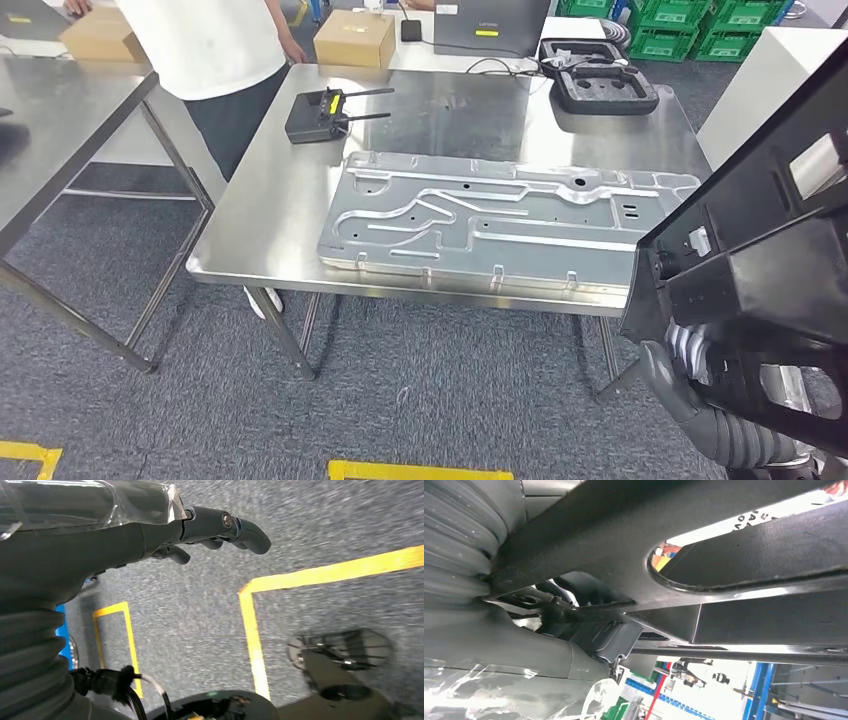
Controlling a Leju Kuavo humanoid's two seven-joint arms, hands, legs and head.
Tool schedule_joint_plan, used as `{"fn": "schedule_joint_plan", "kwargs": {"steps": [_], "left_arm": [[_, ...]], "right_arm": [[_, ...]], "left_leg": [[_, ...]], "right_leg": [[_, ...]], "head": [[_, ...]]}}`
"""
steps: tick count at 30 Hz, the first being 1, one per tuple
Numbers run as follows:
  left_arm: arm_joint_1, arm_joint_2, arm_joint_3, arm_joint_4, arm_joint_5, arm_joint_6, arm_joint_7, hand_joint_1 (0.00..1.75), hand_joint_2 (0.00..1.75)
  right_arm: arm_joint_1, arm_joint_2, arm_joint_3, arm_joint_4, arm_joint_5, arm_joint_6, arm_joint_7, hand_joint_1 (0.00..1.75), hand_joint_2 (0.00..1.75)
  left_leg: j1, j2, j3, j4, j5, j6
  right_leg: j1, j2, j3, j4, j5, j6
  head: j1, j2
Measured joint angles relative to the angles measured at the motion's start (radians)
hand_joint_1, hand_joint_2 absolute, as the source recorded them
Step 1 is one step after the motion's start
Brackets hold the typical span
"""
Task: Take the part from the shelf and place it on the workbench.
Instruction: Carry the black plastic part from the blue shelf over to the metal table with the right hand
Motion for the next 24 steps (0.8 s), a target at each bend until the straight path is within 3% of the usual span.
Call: {"fn": "schedule_joint_plan", "kwargs": {"steps": [1,2,5,7,8,10,11,12,13,14,15,17,19,22,23,24], "left_arm": [[-0.001,0.000,0.000,0.000,0.000,0.000,0.000,0.00,1.75],[-0.001,0.000,0.000,0.000,0.000,0.000,0.000,0.00,1.75],[-0.002,0.000,0.000,0.000,0.000,0.000,0.000,0.00,1.75],[-0.005,0.001,0.000,0.000,0.000,0.000,-0.001,0.00,1.75],[-0.006,0.001,0.000,0.000,0.000,0.000,-0.001,0.00,1.75],[-0.006,0.001,0.000,0.000,0.000,0.000,-0.001,0.00,1.75],[-0.004,0.001,0.000,0.000,0.000,0.000,-0.001,0.00,1.75],[-0.002,0.001,0.000,0.000,0.000,0.000,-0.001,0.00,1.75],[0.001,0.001,0.000,0.000,0.000,0.000,-0.001,0.00,1.75],[0.002,0.001,0.000,0.000,0.000,0.000,-0.001,0.00,1.75],[0.001,0.001,0.000,0.000,0.000,0.000,-0.001,0.00,1.75],[0.000,0.002,0.000,0.000,0.000,0.000,-0.001,0.00,1.75],[-0.001,0.002,0.000,0.000,0.000,-0.004,-0.001,0.00,1.75],[0.000,0.002,0.000,0.000,0.000,-0.014,-0.001,0.00,1.75],[-0.001,0.002,0.000,0.000,0.000,-0.014,-0.001,0.00,1.75],[-0.002,0.002,0.000,0.000,-0.001,-0.014,0.000,0.00,1.75]], "right_arm": [[0.000,0.000,0.000,0.000,0.000,0.000,0.000,1.75,1.75],[0.000,0.000,-0.001,0.000,0.000,0.000,0.000,1.75,1.75],[0.000,0.000,-0.002,0.000,0.000,0.000,0.000,1.75,1.75],[0.000,0.000,-0.003,-0.001,0.000,0.000,0.000,1.75,1.75],[0.000,0.000,-0.003,-0.001,0.000,0.000,0.000,1.75,1.75],[0.000,0.000,-0.003,-0.001,0.000,0.000,0.000,1.75,1.75],[0.000,0.000,-0.003,-0.001,0.000,0.000,0.000,1.75,1.75],[0.001,0.000,-0.003,-0.001,0.000,0.000,0.000,1.75,1.75],[0.001,0.000,-0.003,-0.001,0.000,0.000,0.000,1.75,1.75],[0.001,0.000,-0.003,-0.001,0.000,0.000,0.000,1.75,1.75],[0.001,0.000,-0.003,-0.001,0.000,0.001,0.000,1.75,1.75],[0.000,0.000,-0.003,0.000,0.000,0.001,0.000,1.75,1.75],[0.000,0.000,-0.003,0.000,0.000,0.001,0.000,1.75,1.75],[0.001,-0.001,-0.004,0.000,0.000,0.001,0.000,1.75,1.75],[0.001,-0.001,-0.004,0.000,0.000,0.002,0.000,1.75,1.75],[0.001,-0.001,-0.004,0.000,0.001,0.002,0.000,1.75,1.75]], "left_leg": [[-0.001,0.000,0.008,-0.002,-0.008,-0.005],[-0.003,0.000,0.015,-0.006,-0.016,-0.011],[-0.006,0.003,0.039,-0.027,-0.035,-0.027],[-0.006,0.005,0.033,0.014,-0.061,-0.039],[-0.005,0.005,0.001,0.081,-0.086,-0.044],[-0.004,0.005,-0.122,0.282,-0.145,-0.053],[-0.003,0.005,-0.181,0.361,-0.158,-0.054],[-0.003,0.005,-0.224,0.401,-0.150,-0.054],[-0.003,0.004,-0.243,0.398,-0.123,-0.052],[-0.004,0.004,-0.236,0.339,-0.071,-0.048],[-0.006,0.003,-0.213,0.252,-0.011,-0.041],[-0.012,0.001,-0.161,0.081,0.071,-0.026],[-0.015,0.001,-0.138,0.018,0.075,-0.016],[-0.008,0.008,-0.111,0.005,0.082,-0.003],[-0.006,0.011,-0.100,0.005,0.086,0.003],[-0.006,0.012,-0.091,0.005,0.087,0.009]], "right_leg": [[0.002,-0.007,0.031,-0.075,0.030,-0.003],[0.003,-0.013,0.049,-0.119,0.041,-0.007],[0.004,-0.008,0.067,-0.147,0.028,-0.023],[-0.001,-0.005,0.095,-0.160,0.020,-0.036],[-0.004,-0.004,0.111,-0.166,0.015,-0.041],[-0.004,-0.004,0.134,-0.172,0.000,-0.048],[-0.004,-0.002,0.144,-0.172,-0.008,-0.049],[-0.004,0.001,0.158,-0.174,-0.018,-0.048],[-0.004,0.004,0.172,-0.176,-0.027,-0.047],[-0.004,0.007,0.190,-0.181,-0.036,-0.045],[-0.005,0.008,0.207,-0.188,-0.044,-0.042],[-0.003,0.012,0.235,-0.201,-0.063,-0.033],[0.001,0.017,0.252,-0.211,-0.077,-0.023],[0.003,0.018,0.270,-0.190,-0.094,-0.011],[0.002,0.017,0.247,-0.136,-0.118,-0.006],[0.001,0.016,0.204,-0.053,-0.150,-0.001]], "head": [[0.000,0.000],[0.000,0.000],[0.000,0.000],[-0.002,0.000],[-0.002,0.000],[-0.003,0.000],[-0.003,0.000],[-0.003,0.000],[-0.003,0.000],[-0.003,0.000],[-0.003,0.000],[-0.003,0.000],[-0.003,0.000],[-0.001,0.000],[0.000,0.000],[0.000,0.000]]}}
